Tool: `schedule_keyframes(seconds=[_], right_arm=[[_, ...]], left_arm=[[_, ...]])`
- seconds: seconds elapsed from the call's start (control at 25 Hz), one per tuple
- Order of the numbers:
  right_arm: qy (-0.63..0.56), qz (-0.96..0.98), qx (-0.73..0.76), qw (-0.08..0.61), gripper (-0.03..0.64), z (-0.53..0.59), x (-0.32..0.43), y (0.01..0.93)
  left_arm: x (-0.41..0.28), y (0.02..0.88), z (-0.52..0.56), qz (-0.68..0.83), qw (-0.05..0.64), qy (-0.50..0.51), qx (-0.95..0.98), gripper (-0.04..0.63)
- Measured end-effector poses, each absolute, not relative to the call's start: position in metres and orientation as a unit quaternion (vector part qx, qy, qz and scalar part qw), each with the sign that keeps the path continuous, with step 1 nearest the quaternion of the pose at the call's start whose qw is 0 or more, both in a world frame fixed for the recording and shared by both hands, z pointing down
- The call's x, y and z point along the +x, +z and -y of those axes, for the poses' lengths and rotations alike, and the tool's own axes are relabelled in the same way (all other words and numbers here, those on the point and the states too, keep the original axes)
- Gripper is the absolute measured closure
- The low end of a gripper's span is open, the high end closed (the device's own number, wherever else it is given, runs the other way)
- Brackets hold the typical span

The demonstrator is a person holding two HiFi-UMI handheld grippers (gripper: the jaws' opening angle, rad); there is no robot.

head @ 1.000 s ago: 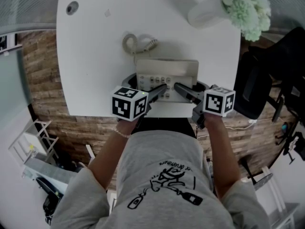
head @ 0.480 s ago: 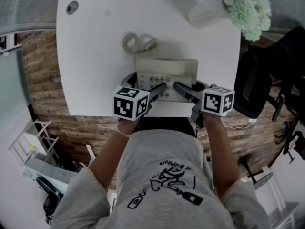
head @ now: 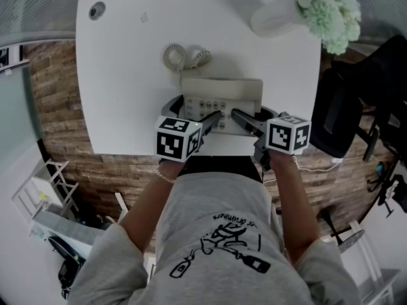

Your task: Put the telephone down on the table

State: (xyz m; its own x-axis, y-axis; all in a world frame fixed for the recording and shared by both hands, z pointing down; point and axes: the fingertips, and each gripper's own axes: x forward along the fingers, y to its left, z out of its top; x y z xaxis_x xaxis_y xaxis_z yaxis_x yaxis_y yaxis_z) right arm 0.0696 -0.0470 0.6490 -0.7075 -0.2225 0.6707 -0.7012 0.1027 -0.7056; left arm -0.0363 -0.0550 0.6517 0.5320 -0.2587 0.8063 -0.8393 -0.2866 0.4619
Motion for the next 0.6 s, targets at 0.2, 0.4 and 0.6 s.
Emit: schedule_keyframes(seconds=[0.2, 0.4, 0.6], right_arm=[[0.586, 0.712, 0.327, 0.205, 0.314, 0.047, 0.07, 0.649], [0.587, 0.711, 0.333, 0.199, 0.315, 0.047, 0.069, 0.648], [0.575, 0.711, 0.347, 0.205, 0.318, 0.046, 0.082, 0.644]], left_arm=[[-0.037, 0.652, 0.054, 0.371, 0.471, 0.307, 0.739, 0.117], [-0.038, 0.651, 0.054, 0.37, 0.472, 0.307, 0.739, 0.118], [-0.044, 0.641, 0.055, 0.371, 0.469, 0.3, 0.743, 0.12]])
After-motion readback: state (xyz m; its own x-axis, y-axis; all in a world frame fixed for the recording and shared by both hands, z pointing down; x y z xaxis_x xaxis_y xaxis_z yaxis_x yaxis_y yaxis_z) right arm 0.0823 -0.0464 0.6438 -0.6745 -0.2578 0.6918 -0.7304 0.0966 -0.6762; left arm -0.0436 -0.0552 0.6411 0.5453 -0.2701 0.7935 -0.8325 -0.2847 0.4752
